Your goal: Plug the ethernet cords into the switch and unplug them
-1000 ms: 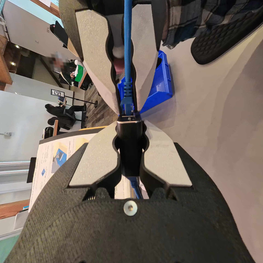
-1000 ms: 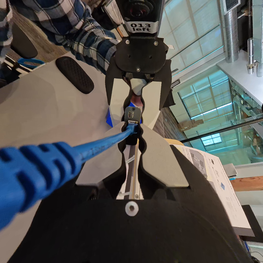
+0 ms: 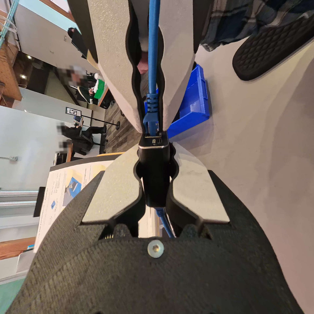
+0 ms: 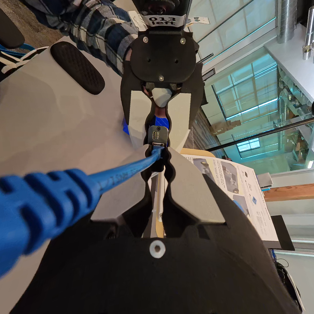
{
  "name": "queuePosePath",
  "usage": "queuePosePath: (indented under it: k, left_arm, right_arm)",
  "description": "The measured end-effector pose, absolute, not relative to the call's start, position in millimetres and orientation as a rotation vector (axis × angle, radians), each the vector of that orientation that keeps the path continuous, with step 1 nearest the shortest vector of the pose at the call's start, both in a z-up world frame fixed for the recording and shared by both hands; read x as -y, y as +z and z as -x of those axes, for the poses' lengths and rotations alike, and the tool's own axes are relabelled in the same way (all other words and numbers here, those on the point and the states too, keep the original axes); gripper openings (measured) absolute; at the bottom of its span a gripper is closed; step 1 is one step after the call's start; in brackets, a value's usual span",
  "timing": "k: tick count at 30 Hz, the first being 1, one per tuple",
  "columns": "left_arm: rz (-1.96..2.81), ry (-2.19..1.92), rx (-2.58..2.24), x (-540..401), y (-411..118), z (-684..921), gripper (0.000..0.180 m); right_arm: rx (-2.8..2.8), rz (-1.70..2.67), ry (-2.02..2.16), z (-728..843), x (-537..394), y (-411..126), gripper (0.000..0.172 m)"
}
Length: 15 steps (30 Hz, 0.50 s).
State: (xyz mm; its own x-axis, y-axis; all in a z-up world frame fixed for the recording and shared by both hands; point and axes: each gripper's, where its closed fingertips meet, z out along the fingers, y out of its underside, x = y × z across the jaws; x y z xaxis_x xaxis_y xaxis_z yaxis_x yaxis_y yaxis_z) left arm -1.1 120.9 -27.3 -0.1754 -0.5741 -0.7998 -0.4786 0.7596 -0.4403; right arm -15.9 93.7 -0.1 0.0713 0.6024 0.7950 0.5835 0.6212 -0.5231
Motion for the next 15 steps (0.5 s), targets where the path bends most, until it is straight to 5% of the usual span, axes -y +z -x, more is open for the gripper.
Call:
queuePosePath:
  k: [15]
  left_arm:
    - [0.844,-0.074,-1.821,-123,-55,2,0.028]
  right_arm:
    - [1.588,1.099,0.180,14,-94,-24,0.013]
